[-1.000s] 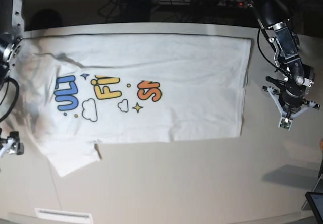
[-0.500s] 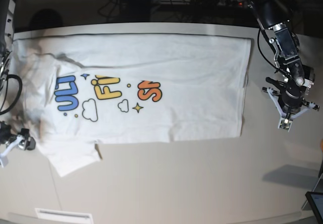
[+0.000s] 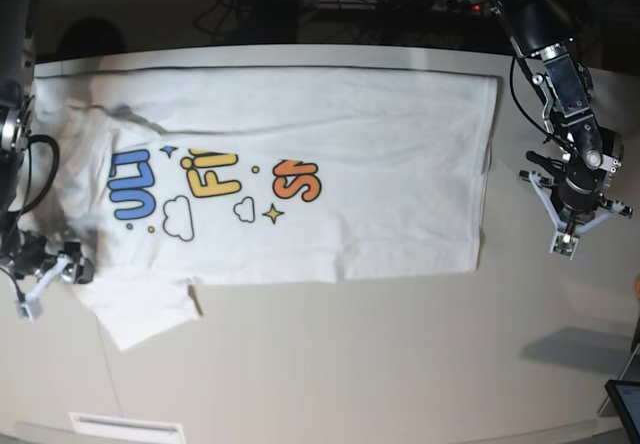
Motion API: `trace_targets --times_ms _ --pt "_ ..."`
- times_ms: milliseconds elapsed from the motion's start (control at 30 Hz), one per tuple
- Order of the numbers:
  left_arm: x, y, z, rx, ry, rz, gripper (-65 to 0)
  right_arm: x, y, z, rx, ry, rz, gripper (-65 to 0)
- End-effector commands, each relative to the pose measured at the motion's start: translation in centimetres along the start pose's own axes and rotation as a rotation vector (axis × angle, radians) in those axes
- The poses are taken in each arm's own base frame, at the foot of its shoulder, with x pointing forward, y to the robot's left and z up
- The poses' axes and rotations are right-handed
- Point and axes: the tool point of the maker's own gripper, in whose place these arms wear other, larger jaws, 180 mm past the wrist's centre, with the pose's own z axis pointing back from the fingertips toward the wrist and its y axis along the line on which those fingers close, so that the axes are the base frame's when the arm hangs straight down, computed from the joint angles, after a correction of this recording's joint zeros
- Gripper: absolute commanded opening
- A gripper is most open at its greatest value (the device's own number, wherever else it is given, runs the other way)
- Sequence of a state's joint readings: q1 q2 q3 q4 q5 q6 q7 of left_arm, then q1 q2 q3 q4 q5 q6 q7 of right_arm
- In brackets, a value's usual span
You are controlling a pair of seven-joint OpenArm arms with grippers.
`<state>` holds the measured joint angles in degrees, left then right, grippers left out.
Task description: Fold the T-shirt properly
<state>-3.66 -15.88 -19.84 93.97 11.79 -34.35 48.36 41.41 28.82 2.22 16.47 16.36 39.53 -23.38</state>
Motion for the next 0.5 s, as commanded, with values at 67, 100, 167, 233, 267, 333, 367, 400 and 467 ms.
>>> trace_targets --times_ms 67,100,167,233,267,333,367,400,467 --pt "1.2 1.6 0.4 0.042 -0.037 -0.001 -65.0 1.8 0.0 0.4 0.005 -0.052 0.008 -17.7" --pt "1.3 1.6 0.4 0.042 -0.038 0.000 -65.0 1.8 0.0 0.4 0.005 -0.052 0.008 -18.0" --pt "1.5 1.7 0.4 0.042 -0.042 0.005 -65.0 1.8 0.0 0.4 0.005 -0.052 0.008 -22.8" --pt "1.5 1.7 0.3 0.039 -0.041 0.009 -61.6 1.7 0.0 0.4 0.005 -0.051 0.007 -35.0" --pt "1.2 1.6 0.2 0.035 -0.033 0.012 -57.8 1.7 0.0 0.4 0.005 -0.050 0.006 -41.4" --pt "0.9 1.3 -0.6 0.017 -0.015 0.027 -43.8 1.6 0.1 0.3 0.007 -0.046 0.006 -56.3" --pt "1.1 1.2 -0.9 0.010 -0.016 0.041 -38.1 1.6 0.1 0.3 0.007 -0.046 0.006 -62.4" --pt "0.9 1.1 -1.4 0.001 -0.006 0.052 -34.3 1.6 0.1 0.3 0.007 -0.046 0.006 -65.0" --pt "0.7 1.1 -2.2 -0.027 -0.004 0.115 -32.2 0.9 0.0 0.2 0.006 -0.034 0.003 -64.1"
